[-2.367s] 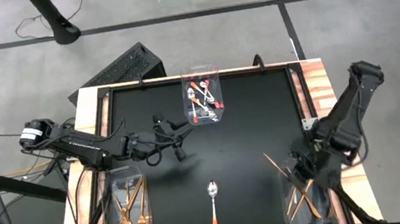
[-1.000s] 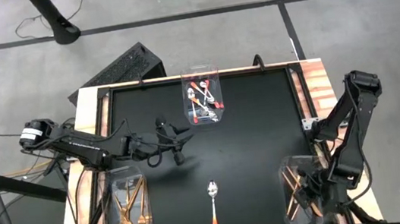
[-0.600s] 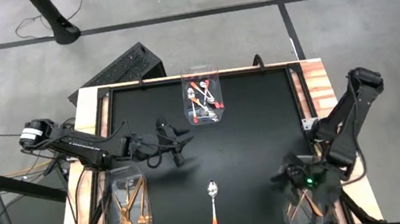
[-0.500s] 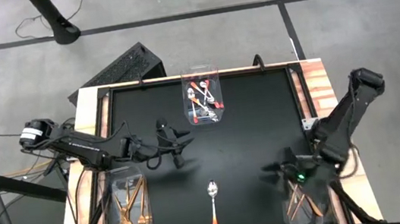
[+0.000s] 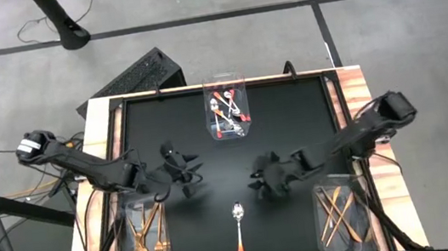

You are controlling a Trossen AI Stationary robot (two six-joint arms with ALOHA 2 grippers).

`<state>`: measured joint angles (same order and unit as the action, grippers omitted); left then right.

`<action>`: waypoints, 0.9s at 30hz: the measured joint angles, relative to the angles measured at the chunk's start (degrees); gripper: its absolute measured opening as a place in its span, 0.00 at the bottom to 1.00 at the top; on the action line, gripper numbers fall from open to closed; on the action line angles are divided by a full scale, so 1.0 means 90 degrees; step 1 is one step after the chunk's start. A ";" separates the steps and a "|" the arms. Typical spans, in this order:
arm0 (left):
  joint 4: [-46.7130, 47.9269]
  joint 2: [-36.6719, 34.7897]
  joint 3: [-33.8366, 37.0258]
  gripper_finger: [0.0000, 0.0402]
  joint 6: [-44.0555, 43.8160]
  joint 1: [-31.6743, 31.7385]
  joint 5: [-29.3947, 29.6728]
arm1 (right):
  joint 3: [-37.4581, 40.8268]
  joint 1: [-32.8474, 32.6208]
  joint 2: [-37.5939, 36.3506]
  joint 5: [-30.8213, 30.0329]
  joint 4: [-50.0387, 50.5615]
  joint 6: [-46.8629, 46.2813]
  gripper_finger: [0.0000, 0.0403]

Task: Sort silverware by color (type)
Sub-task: Put the orange spoon into the top transparent bin

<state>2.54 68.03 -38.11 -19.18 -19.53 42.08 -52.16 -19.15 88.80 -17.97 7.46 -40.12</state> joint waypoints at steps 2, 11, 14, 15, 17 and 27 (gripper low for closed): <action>0.0317 -0.0018 0.0000 0.31 -0.0195 -0.0134 0.0216 | -0.0002 0.0217 0.0354 0.0494 -0.0345 0.0199 0.47; 0.1578 -0.0010 0.0000 0.31 -0.1379 -0.0284 0.0863 | -0.0053 0.0505 0.1823 0.1912 -0.2259 0.0796 0.46; 0.1642 -0.0006 0.0000 0.31 -0.1459 -0.0284 0.0864 | -0.0218 0.0529 0.2147 0.2016 -0.2289 0.0806 0.46; 0.1630 -0.0006 0.0000 0.31 -0.1457 -0.0284 0.0864 | -0.0263 0.0531 0.2243 0.2048 -0.2286 0.0830 0.46; 0.1611 -0.0005 0.0000 0.31 -0.1456 -0.0284 0.0876 | -0.0388 0.0534 0.2461 0.2299 -0.2466 0.0903 0.46; 0.1604 -0.0005 0.0000 0.31 -0.1508 -0.0277 0.0926 | -0.0758 0.0519 0.2950 0.2781 -0.2440 0.0835 0.24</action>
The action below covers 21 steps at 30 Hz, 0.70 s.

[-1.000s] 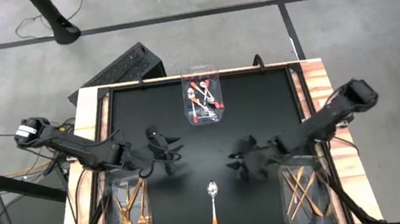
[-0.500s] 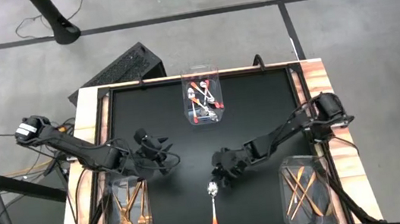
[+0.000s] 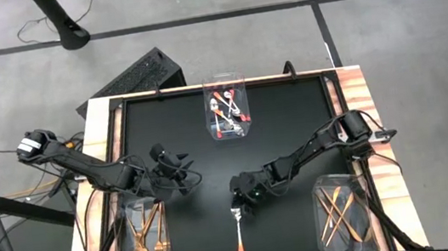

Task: Sort silverware by color (type)
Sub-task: Put the orange spoon into the top transparent bin

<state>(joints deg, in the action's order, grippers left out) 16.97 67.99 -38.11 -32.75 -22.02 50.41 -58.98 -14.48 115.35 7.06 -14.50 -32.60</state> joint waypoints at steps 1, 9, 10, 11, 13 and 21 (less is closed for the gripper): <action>0.0003 0.0000 0.0000 0.31 0.0000 0.0000 -0.0004 | 0.0000 0.0017 -0.0016 0.0048 0.0035 -0.0019 0.17; -0.0017 0.0000 0.0000 0.31 -0.0102 0.0007 -0.0002 | 0.0024 0.0184 -0.0745 0.0052 0.0481 0.0314 0.05; -0.0014 0.0000 0.0000 0.31 -0.0100 0.0007 -0.0005 | 0.0026 0.0217 -0.0903 -0.0060 0.0608 0.0409 0.05; -0.0018 0.0000 0.0000 0.31 -0.0100 0.0007 -0.0002 | 0.0027 0.0264 -0.1072 -0.0181 0.0713 0.0502 0.04; -0.0012 0.0001 0.0000 0.31 -0.0100 0.0012 0.0000 | 0.0022 0.0372 -0.1446 -0.0404 0.0949 0.0732 0.03; 0.0027 0.0002 0.0002 0.31 -0.0093 0.0046 0.0051 | 0.0027 0.0961 -0.2919 -0.1971 0.1826 0.1992 0.03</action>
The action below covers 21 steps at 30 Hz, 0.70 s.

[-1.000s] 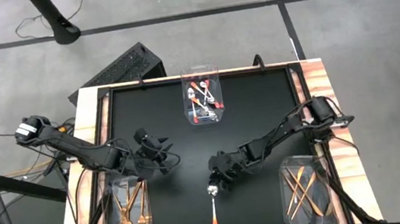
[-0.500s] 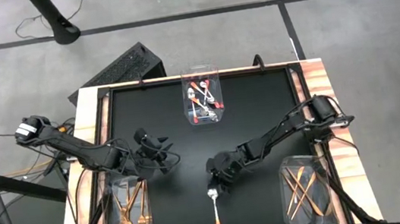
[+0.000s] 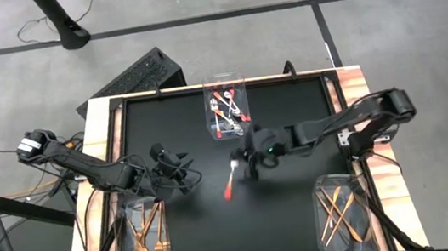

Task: Sort silverware by color (type)
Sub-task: Put the orange spoon into the top transparent bin

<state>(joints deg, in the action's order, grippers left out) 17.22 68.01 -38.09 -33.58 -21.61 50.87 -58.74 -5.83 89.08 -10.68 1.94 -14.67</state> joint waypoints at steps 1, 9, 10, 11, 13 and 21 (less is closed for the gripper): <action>0.0004 -0.0001 -0.0002 0.31 0.0000 0.0000 0.0001 | 0.0000 0.0045 -0.0166 -0.0428 0.0069 0.0326 0.03; 0.0022 0.0168 0.0000 0.31 0.0005 0.0000 -0.0001 | 0.0002 0.0086 -0.1090 -0.2513 -0.0855 0.3165 0.04; 0.0030 0.0204 0.0001 0.31 0.0007 0.0000 -0.0002 | 0.0002 0.0086 -0.1188 -0.2511 -0.1030 0.3363 0.04; 0.0024 0.0257 -0.0002 0.31 0.0005 0.0000 0.0003 | 0.0002 0.0086 -0.1276 -0.2522 -0.1177 0.3544 0.04; 0.0032 0.0374 -0.0001 0.31 0.0002 0.0011 0.0062 | 0.0000 0.0096 -0.1404 -0.2728 -0.1508 0.3851 0.04; -0.0054 0.0700 0.0001 0.31 -0.0080 0.0152 0.0212 | -0.0004 0.0896 -0.1061 -0.3185 -0.1645 0.4901 0.04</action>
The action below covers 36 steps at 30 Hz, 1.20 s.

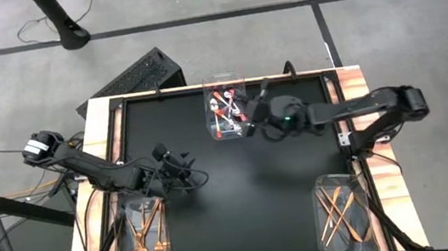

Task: Sort silverware by color (type)
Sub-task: Put the orange spoon into the top transparent bin, then return to Home Position

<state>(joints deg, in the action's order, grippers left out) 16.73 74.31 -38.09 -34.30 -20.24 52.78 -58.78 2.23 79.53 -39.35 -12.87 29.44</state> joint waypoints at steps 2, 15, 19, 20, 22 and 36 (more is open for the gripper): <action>-0.0096 -0.0007 0.0000 0.31 0.0015 -0.0001 -0.0036 | 0.0000 0.0224 0.0352 -0.0003 -0.0203 0.0442 0.04; 0.0230 -0.0052 0.0000 0.31 0.0040 -0.0050 -0.0166 | 0.0001 0.0830 0.2228 -0.1073 -0.2108 0.2661 0.30; 0.0209 -0.0052 0.0000 0.31 0.0075 0.0015 -0.0135 | -0.0003 0.0586 0.2098 -0.1287 -0.1039 0.1798 0.50; 0.0209 -0.0052 0.0000 0.31 0.0073 0.0040 -0.0124 | -0.0003 0.0520 0.2030 -0.1283 -0.0830 0.1525 0.54; 0.0203 -0.0052 0.0000 0.31 0.0072 0.0096 -0.0110 | -0.0003 0.0395 0.1815 -0.1267 -0.0340 0.0873 0.61; -0.3125 -0.0522 0.0011 0.23 0.3395 0.0189 -0.0681 | 0.0009 0.0459 -0.0462 0.3448 0.1887 -0.3086 0.63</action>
<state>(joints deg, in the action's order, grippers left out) -11.40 69.61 -37.99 -3.74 -18.54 46.66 -58.70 6.36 75.37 -8.32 4.12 1.67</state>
